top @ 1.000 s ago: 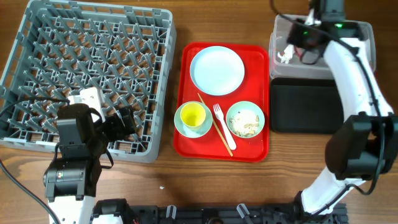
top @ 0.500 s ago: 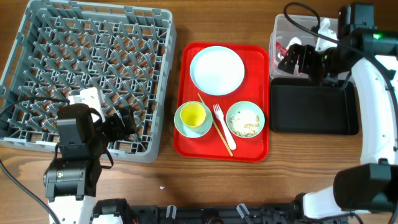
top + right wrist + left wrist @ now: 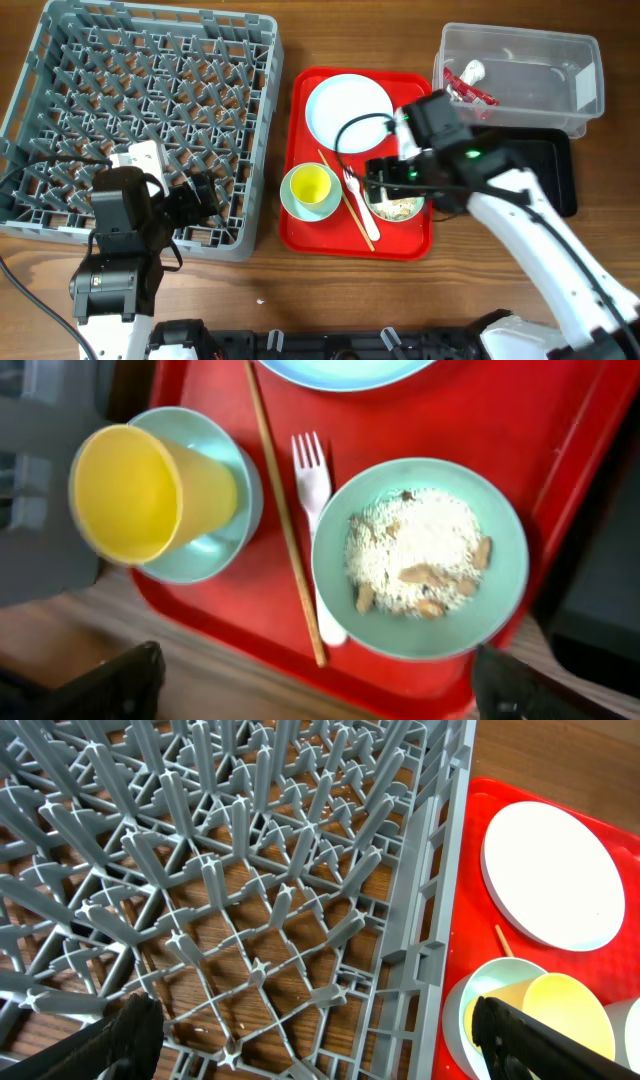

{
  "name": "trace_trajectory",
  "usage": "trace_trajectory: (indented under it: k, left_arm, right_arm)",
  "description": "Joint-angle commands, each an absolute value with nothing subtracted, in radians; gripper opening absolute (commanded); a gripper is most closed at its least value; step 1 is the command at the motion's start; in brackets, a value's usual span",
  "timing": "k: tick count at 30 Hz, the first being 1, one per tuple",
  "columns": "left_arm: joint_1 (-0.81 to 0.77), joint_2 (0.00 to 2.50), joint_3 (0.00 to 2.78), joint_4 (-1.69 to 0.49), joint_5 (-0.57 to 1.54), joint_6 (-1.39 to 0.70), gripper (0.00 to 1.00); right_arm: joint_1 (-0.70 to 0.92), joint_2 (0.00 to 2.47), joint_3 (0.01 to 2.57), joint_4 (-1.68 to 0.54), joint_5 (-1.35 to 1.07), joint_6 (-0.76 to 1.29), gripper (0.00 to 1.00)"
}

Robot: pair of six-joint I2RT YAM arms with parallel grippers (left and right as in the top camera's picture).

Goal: Sort waste into correct bins and load items into the dishwasher rack
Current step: 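Grasp the teal rice bowl with the right gripper and lift it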

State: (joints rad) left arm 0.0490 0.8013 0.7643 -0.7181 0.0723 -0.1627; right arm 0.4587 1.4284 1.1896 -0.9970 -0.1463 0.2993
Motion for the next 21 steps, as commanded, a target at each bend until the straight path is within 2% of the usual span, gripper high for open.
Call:
trace_trajectory:
  k: [1, 4, 10, 16, 18, 21]
  left_arm:
    - [0.054, 0.8, 0.78, -0.716, 0.07, -0.171, 1.0]
    - [0.054, 0.8, 0.78, -0.716, 0.07, -0.172, 1.0]
    - [0.054, 0.8, 0.78, -0.716, 0.07, -0.172, 1.0]
    - [0.054, 0.8, 0.78, -0.716, 0.07, -0.172, 1.0]
    - [0.054, 0.8, 0.78, -0.716, 0.07, -0.172, 1.0]
    - [0.054, 0.8, 0.78, -0.716, 0.07, -0.172, 1.0]
  right_arm:
    - [0.5, 1.54, 1.168, -0.949, -0.079, 0.402, 0.95]
    - [0.508, 1.644, 1.168, -0.893, -0.091, 0.447, 0.93]
    - [0.508, 1.814, 1.168, -0.802, -0.12, 0.566, 0.66]
    - [0.508, 1.854, 1.168, -0.741, -0.119, 0.618, 0.36]
    - [0.508, 1.858, 1.168, -0.741, -0.119, 0.64, 0.29]
    - [0.508, 1.859, 1.168, -0.744, -0.119, 0.657, 0.26]
